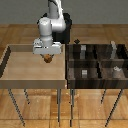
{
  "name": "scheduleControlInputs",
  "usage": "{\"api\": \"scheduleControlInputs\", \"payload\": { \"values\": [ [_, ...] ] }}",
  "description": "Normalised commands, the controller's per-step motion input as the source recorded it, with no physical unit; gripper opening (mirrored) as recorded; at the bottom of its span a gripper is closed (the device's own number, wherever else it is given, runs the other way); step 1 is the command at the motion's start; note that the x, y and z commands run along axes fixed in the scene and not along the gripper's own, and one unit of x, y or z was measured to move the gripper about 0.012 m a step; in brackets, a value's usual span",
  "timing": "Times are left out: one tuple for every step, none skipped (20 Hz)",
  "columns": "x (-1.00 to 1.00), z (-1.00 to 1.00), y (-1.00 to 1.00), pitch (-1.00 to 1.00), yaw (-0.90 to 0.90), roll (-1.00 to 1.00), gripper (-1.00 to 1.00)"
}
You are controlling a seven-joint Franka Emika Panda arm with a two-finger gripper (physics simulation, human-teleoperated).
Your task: Place the loaf of bread into the appropriate compartment.
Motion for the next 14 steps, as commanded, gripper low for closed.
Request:
{"api": "scheduleControlInputs", "payload": {
  "values": [
    [0.00, 0.00, 1.00, 0.00, 0.00, 0.00, -1.00],
    [0.00, 0.00, 0.00, 0.00, 0.00, 0.00, -1.00],
    [0.00, 0.00, 1.00, 0.00, 0.00, 0.00, -1.00],
    [0.00, 0.00, 1.00, 0.00, 0.00, 0.00, -1.00],
    [0.00, 0.00, 1.00, 0.00, 0.00, 0.00, -1.00],
    [0.00, 0.00, 1.00, 0.00, 0.00, 0.00, -1.00],
    [0.00, 0.00, 1.00, 0.00, 0.00, 0.00, -1.00],
    [0.00, 0.00, 1.00, 0.00, 0.00, 0.00, -1.00],
    [0.00, 0.00, 1.00, 0.00, 0.00, 0.00, -1.00],
    [0.00, 0.00, 1.00, 0.00, 0.00, 0.00, -1.00],
    [0.00, 0.00, 1.00, 0.00, 0.00, 0.00, -1.00],
    [0.00, 0.00, 1.00, 0.00, 0.00, 0.00, -1.00],
    [0.00, 0.00, 1.00, 0.00, 0.00, 0.00, -1.00],
    [0.00, 0.00, 1.00, 0.00, 0.00, 0.00, -1.00]
  ]
}}
